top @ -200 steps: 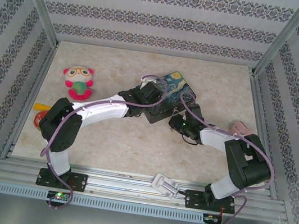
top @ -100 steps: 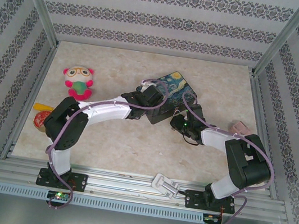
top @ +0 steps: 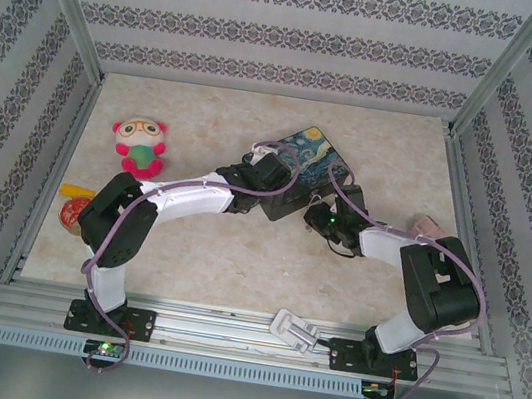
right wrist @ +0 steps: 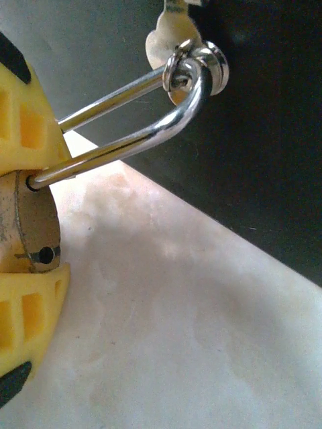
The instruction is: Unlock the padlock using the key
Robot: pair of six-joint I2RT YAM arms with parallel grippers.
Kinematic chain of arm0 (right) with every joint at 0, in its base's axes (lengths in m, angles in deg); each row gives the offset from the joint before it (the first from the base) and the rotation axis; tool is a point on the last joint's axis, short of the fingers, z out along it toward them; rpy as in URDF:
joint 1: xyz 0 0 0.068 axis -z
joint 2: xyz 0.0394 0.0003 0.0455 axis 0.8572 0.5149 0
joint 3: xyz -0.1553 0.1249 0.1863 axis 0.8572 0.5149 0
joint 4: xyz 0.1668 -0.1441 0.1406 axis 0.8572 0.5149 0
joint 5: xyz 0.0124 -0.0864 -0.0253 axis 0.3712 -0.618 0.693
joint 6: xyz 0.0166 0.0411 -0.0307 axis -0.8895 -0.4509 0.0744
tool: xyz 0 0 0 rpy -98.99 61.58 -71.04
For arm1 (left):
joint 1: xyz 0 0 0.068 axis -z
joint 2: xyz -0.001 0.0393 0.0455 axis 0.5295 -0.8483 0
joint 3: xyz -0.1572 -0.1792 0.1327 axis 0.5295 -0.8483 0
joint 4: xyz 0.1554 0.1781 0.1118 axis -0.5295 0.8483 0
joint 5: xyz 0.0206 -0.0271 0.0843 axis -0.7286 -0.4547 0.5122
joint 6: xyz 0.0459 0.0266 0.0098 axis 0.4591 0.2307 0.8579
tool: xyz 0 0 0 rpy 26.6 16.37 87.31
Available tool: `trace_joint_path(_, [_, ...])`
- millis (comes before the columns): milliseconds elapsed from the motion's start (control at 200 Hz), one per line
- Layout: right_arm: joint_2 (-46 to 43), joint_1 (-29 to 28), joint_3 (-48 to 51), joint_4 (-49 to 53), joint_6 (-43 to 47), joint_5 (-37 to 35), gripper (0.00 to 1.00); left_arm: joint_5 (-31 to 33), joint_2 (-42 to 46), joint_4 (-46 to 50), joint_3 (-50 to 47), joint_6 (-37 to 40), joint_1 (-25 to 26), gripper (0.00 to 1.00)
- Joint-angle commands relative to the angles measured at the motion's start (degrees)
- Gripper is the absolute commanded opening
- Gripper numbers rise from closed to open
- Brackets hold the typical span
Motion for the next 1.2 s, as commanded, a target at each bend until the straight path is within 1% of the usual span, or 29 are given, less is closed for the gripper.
trace_joint_path(0, [0.87,1.62,-2.01,-4.47,-1.56,-1.39,0.0,2.22,-0.68,4.06,-1.85,0.28,0.23,0.99])
trace_joint_path(675, [2.01,3.73,-2.27,-9.11,-5.27,-1.19,0.0,1.74,-0.29,3.62,-2.49,0.16,0.21,0.99])
trace_joint_path(885, [2.87,4.59,-2.77,-10.88,-6.5,-0.04,0.0,1.78,-0.45,3.69,-2.51,0.23,0.21,0.99])
trace_joint_path(1194, [3.16,5.78,-3.55,-11.16,-5.93,0.3,0.0,1.77,-0.22,3.88,-2.37,0.32,0.05,0.99])
